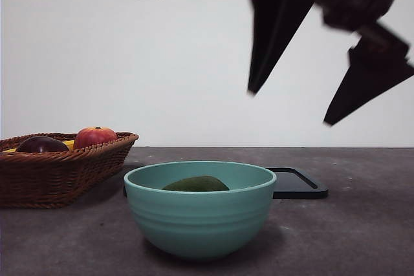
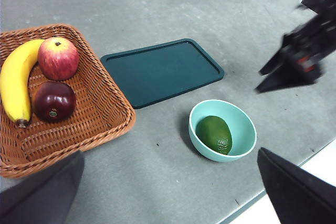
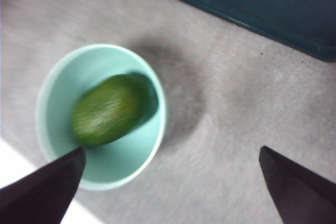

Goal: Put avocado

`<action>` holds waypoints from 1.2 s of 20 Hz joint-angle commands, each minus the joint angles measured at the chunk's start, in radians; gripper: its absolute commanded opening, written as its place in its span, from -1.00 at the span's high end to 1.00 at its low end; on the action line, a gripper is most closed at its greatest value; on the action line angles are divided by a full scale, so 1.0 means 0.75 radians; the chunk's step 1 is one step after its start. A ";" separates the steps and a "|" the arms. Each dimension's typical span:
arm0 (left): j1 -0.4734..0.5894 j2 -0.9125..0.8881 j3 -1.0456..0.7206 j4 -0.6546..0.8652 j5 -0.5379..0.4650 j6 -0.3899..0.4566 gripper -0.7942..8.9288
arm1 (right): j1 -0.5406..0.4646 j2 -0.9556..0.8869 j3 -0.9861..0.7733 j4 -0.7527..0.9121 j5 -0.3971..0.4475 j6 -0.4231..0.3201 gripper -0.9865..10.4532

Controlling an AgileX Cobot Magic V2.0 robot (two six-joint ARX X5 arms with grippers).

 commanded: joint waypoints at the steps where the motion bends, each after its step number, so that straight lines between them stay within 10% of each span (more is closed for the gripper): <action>1: -0.015 0.000 0.012 0.009 -0.006 0.002 -0.25 | 0.040 0.129 0.045 0.007 0.035 0.013 -0.25; 9: -0.015 0.000 0.012 0.005 -0.006 0.003 -0.25 | 0.108 0.406 0.063 0.059 0.068 0.029 -0.10; 17: -0.015 0.000 0.012 -0.027 -0.006 0.003 -0.25 | 0.130 0.481 0.063 0.140 0.052 0.089 0.80; 24: -0.015 0.000 0.012 -0.027 -0.006 0.003 -0.25 | 0.102 0.481 0.203 0.004 0.098 0.166 0.81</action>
